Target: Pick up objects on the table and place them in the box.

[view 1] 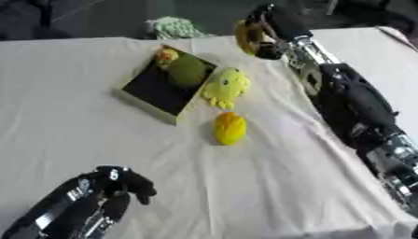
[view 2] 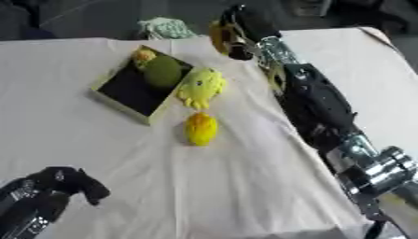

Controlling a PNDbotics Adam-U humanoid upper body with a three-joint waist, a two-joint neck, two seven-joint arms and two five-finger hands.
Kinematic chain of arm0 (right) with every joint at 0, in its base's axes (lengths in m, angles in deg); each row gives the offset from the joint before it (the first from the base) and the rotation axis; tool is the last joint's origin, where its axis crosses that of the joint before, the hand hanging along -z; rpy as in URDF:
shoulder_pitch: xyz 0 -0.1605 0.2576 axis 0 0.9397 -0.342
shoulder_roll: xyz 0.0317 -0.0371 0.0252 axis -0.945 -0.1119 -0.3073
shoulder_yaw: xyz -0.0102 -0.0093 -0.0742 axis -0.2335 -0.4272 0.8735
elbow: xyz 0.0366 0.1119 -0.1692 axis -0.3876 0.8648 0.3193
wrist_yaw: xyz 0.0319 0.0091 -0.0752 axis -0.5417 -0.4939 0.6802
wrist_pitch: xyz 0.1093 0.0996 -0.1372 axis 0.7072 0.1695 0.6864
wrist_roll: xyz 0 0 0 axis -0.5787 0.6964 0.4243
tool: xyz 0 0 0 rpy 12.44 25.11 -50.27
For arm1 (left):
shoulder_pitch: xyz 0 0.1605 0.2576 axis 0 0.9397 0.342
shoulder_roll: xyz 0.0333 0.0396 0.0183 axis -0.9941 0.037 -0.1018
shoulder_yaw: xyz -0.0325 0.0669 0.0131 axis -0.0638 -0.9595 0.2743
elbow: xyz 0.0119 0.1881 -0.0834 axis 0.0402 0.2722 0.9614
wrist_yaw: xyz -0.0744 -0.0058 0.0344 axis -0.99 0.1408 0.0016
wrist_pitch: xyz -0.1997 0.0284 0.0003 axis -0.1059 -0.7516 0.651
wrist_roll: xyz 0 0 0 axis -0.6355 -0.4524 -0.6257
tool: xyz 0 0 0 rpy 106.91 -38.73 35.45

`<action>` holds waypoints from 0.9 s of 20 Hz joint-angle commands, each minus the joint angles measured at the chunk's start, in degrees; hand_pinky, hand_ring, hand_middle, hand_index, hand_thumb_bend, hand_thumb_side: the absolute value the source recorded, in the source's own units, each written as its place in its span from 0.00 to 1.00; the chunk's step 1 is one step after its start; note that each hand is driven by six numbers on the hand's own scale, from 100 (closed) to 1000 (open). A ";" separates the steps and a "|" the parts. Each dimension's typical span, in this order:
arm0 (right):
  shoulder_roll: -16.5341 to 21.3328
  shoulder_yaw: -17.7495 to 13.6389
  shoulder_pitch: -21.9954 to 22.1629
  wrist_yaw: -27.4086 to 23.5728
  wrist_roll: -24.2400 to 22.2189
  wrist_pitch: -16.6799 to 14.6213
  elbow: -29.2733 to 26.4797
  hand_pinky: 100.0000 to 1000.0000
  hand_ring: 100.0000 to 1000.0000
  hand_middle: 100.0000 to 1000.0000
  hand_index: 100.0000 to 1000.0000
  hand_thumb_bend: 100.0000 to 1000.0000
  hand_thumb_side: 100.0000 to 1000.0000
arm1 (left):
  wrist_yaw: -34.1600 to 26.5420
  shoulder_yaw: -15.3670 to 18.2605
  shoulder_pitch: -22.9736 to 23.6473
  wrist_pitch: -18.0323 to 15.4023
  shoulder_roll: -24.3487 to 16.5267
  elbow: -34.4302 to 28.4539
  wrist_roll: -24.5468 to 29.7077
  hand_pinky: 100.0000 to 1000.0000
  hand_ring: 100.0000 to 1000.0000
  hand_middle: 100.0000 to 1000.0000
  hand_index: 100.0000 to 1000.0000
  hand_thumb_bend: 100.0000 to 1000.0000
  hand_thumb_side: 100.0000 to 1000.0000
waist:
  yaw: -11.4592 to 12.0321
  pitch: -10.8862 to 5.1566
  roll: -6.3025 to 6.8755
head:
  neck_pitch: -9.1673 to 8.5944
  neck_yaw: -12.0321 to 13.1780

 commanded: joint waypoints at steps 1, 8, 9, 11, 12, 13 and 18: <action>0.85 1.54 -1.96 -3.09 -2.60 -0.95 -4.67 0.36 0.43 0.18 0.36 0.00 0.00 | -0.19 0.50 -0.14 -0.24 -0.36 -1.23 -0.24 0.70 0.67 0.48 0.71 0.00 0.66 | 0.12 -1.05 0.04 | -0.80 -0.31; -3.19 4.98 -3.50 -3.80 -7.92 -4.08 -7.63 0.38 0.44 0.18 0.37 0.00 0.00 | -0.53 1.81 -0.14 -0.83 0.08 -1.23 -1.63 0.70 0.66 0.47 0.71 0.00 0.63 | 1.19 -0.91 0.40 | -0.94 -1.10; -3.92 5.28 -3.73 -3.47 -8.36 -4.43 -7.48 0.38 0.44 0.19 0.37 0.00 0.00 | -0.64 2.07 -0.19 -0.96 0.18 -1.23 -1.91 0.70 0.66 0.47 0.71 0.00 0.63 | 1.45 -0.88 0.47 | -0.97 -1.30; -5.21 5.72 -4.07 -2.65 -8.98 -5.08 -6.90 0.38 0.44 0.19 0.37 0.00 0.00 | -0.86 2.45 -0.32 -1.20 0.33 -1.23 -2.37 0.70 0.66 0.47 0.71 0.00 0.63 | 1.99 -0.81 0.59 | -1.01 -1.65; -5.83 5.84 -4.18 -2.18 -9.19 -5.36 -6.46 0.39 0.44 0.19 0.37 0.00 0.00 | -0.96 2.57 -0.41 -1.26 0.40 -1.23 -2.50 0.70 0.66 0.47 0.71 0.00 0.63 | 2.22 -0.78 0.64 | -0.99 -1.84; -6.40 5.96 -4.25 -1.68 -9.31 -5.66 -6.04 0.39 0.44 0.19 0.37 0.00 0.00 | -1.05 2.65 -0.56 -1.27 0.49 -1.23 -2.58 0.70 0.66 0.47 0.71 0.00 0.63 | 2.41 -0.73 0.66 | -0.96 -2.05; -8.41 6.00 -4.16 1.22 -9.31 -6.52 -3.31 0.41 0.45 0.20 0.38 0.00 0.00 | -2.11 2.94 -1.41 -1.50 0.93 -1.23 -2.47 0.69 0.65 0.47 0.70 0.00 0.61 | 3.47 -0.57 0.86 | -0.96 -2.69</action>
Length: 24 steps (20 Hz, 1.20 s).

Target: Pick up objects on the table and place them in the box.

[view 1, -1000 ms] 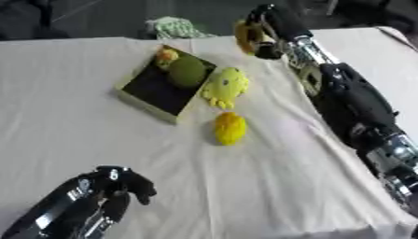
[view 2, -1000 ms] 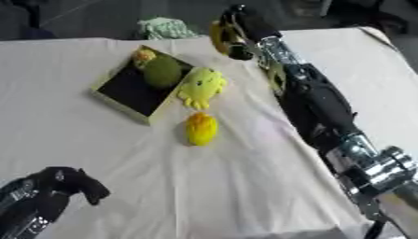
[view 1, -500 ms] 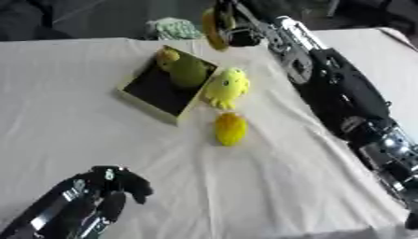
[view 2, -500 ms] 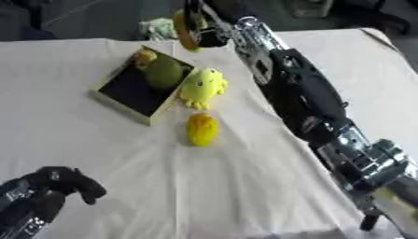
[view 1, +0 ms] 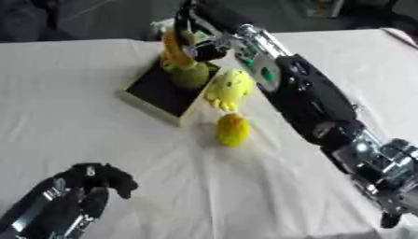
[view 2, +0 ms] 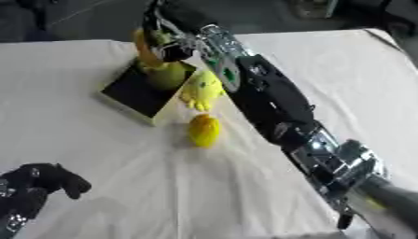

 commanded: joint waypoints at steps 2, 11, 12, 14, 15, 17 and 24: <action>-0.64 -0.49 -1.19 2.57 0.43 -0.53 1.90 0.40 0.45 0.20 0.38 0.00 0.00 | -1.02 0.76 -0.98 -0.24 0.34 -1.23 -0.23 0.69 0.65 0.47 0.70 0.00 0.61 | 0.57 -0.67 0.27 | -0.68 -0.68; -2.77 0.30 -0.89 4.41 2.09 -2.70 3.42 0.45 0.49 0.39 0.59 0.00 0.01 | -1.67 0.79 -1.28 -0.19 0.46 -1.23 -0.28 0.69 0.65 0.47 0.70 0.00 0.61 | 1.03 -0.57 0.32 | -0.45 -1.20; -2.79 0.48 -0.89 4.42 2.27 -3.12 3.10 0.46 0.49 0.40 0.61 0.00 0.01 | -1.69 0.78 -1.28 -0.17 0.46 -1.23 -0.27 0.69 0.65 0.47 0.70 0.00 0.61 | 1.03 -0.58 0.31 | -0.47 -1.17; -2.79 0.92 -0.89 4.63 2.13 -4.03 2.57 0.49 0.52 0.48 0.71 0.00 0.03 | -1.72 0.79 -1.30 -0.12 0.47 -1.23 -0.29 0.69 0.65 0.47 0.70 0.00 0.61 | 1.04 -0.60 0.27 | -0.52 -1.15; -2.84 1.07 -0.86 4.78 1.82 -4.50 2.43 0.49 0.53 0.50 0.73 0.00 0.14 | -1.73 0.78 -1.31 -0.11 0.47 -1.23 -0.30 0.69 0.65 0.47 0.70 0.00 0.61 | 1.04 -0.60 0.25 | -0.53 -1.13; -3.02 1.20 -0.79 4.98 1.17 -5.26 2.46 0.51 0.55 0.55 0.77 0.00 0.25 | -1.71 0.76 -1.31 -0.06 0.46 -1.23 -0.28 0.69 0.65 0.47 0.70 0.00 0.61 | 1.03 -0.61 0.22 | -0.58 -1.15; -3.30 1.17 -0.51 6.95 0.76 -6.05 2.95 0.54 0.59 0.66 0.82 0.00 0.23 | -1.56 0.74 -1.26 0.05 0.47 -1.23 -0.31 0.69 0.65 0.47 0.70 0.00 0.61 | 0.95 -0.64 0.09 | -0.62 -1.16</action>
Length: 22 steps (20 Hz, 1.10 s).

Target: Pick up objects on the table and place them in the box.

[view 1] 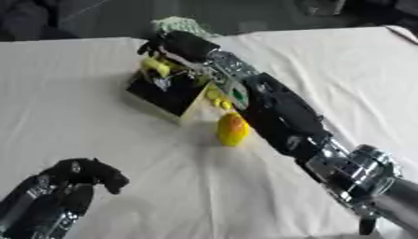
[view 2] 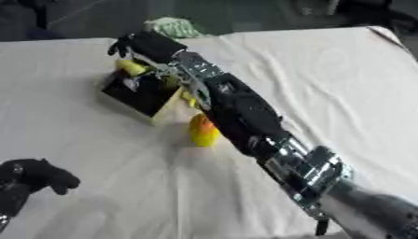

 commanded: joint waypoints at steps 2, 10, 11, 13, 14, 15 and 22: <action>0.55 -0.34 -0.99 1.20 0.56 -0.12 -0.79 0.54 0.59 0.66 0.82 0.00 0.20 | -0.12 0.37 -0.68 0.26 0.07 -1.23 -0.11 0.69 0.65 0.47 0.70 0.00 0.62 | -0.12 -0.95 0.01 | -0.68 -0.12; 3.07 -0.26 -0.87 -1.20 0.83 -0.32 -4.48 0.55 0.59 0.67 0.82 0.00 0.06 | 0.22 0.48 -0.35 0.49 -0.13 -1.23 -0.26 0.69 0.65 0.47 0.70 0.00 0.62 | -0.91 -1.18 -0.44 | -0.93 0.27; 3.63 -0.19 -0.78 -1.87 0.56 -0.33 -5.37 0.55 0.60 0.68 0.82 0.00 0.06 | 0.28 0.51 -0.30 0.52 -0.17 -1.23 -0.29 0.69 0.65 0.47 0.70 0.00 0.62 | -1.03 -1.22 -0.52 | -0.97 0.35; 5.10 0.02 -0.54 -3.33 -0.31 -0.43 -7.49 0.56 0.61 0.69 0.83 0.00 0.04 | 0.44 0.62 -0.14 0.58 -0.28 -1.23 -0.42 0.69 0.65 0.47 0.70 0.00 0.62 | -1.36 -1.29 -0.71 | -1.04 0.56; 6.10 0.21 -0.30 -4.28 -1.00 -0.61 -8.83 0.57 0.62 0.69 0.84 0.00 0.05 | 0.52 0.67 -0.04 0.60 -0.36 -1.23 -0.49 0.69 0.65 0.47 0.70 0.00 0.62 | -1.56 -1.34 -0.84 | -1.06 0.66; 7.13 0.43 0.01 -5.51 -1.97 -0.83 -10.33 0.58 0.62 0.70 0.84 0.00 0.05 | 0.62 0.72 0.05 0.63 -0.43 -1.23 -0.55 0.69 0.65 0.47 0.70 0.00 0.63 | -1.73 -1.38 -0.96 | -1.05 0.76; 16.07 0.85 5.51 -20.94 -14.86 -4.62 -24.73 0.64 0.71 0.76 0.90 0.00 0.07 | 1.46 1.18 0.80 0.70 -1.12 -1.23 -1.13 0.69 0.65 0.47 0.70 0.00 0.63 | -3.20 -1.65 -1.66 | -1.27 1.76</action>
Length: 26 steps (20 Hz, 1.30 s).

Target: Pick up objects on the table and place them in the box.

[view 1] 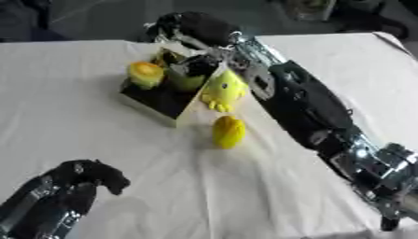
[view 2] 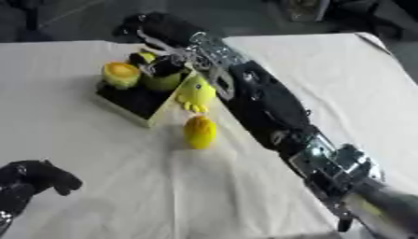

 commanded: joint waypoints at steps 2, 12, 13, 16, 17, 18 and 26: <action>7.14 -1.58 3.31 -9.09 -7.07 -0.48 -11.26 0.66 0.72 0.78 0.91 0.00 0.09 | 0.60 0.70 0.35 0.03 -1.19 -1.23 -0.52 0.69 0.65 0.47 0.70 0.00 0.63 | -0.69 -1.21 -0.03 | -0.68 0.77; 12.94 -6.16 15.81 -11.18 -18.50 0.99 -23.14 0.74 0.80 0.91 0.97 0.00 0.05 | 1.51 1.07 1.72 -0.10 -1.64 -1.23 -1.08 0.69 0.65 0.46 0.70 0.00 0.64 | -1.87 -1.98 -0.03 | -0.67 1.81; 12.71 -6.26 16.18 -10.00 -18.64 1.16 -22.12 0.75 0.81 0.91 0.98 0.00 0.07 | 1.55 1.07 1.76 -0.12 -1.60 -1.23 -1.08 0.69 0.65 0.46 0.70 0.00 0.64 | -1.92 -2.00 0.04 | -0.68 1.79; 12.24 -5.92 17.14 -7.81 -18.96 0.42 -19.84 0.77 0.82 0.93 0.99 0.00 0.13 | 1.69 1.17 1.87 -0.17 -1.61 -1.23 -1.16 0.69 0.65 0.46 0.70 0.00 0.64 | -2.03 -1.94 0.15 | -0.83 1.81; 12.21 -5.59 17.38 -7.33 -19.37 -0.20 -19.41 0.77 0.83 0.94 0.99 0.00 0.15 | 1.74 1.17 1.91 -0.18 -1.62 -1.23 -1.18 0.69 0.65 0.46 0.70 0.00 0.64 | -2.07 -1.92 0.14 | -0.78 1.80; 12.16 -5.24 17.57 -6.86 -19.91 -0.89 -19.03 0.78 0.84 0.94 1.00 0.00 0.19 | 1.79 1.16 1.93 -0.18 -1.62 -1.23 -1.18 0.69 0.65 0.46 0.70 0.00 0.64 | -2.09 -1.90 0.14 | -0.72 1.78; 11.03 -2.48 17.56 0.22 -26.09 -7.04 -14.78 0.82 0.88 0.98 1.00 0.06 0.25 | 1.96 1.09 1.94 -0.20 -1.52 -1.23 -1.09 0.69 0.65 0.46 0.70 0.00 0.64 | -1.96 -1.81 0.24 | -0.80 1.60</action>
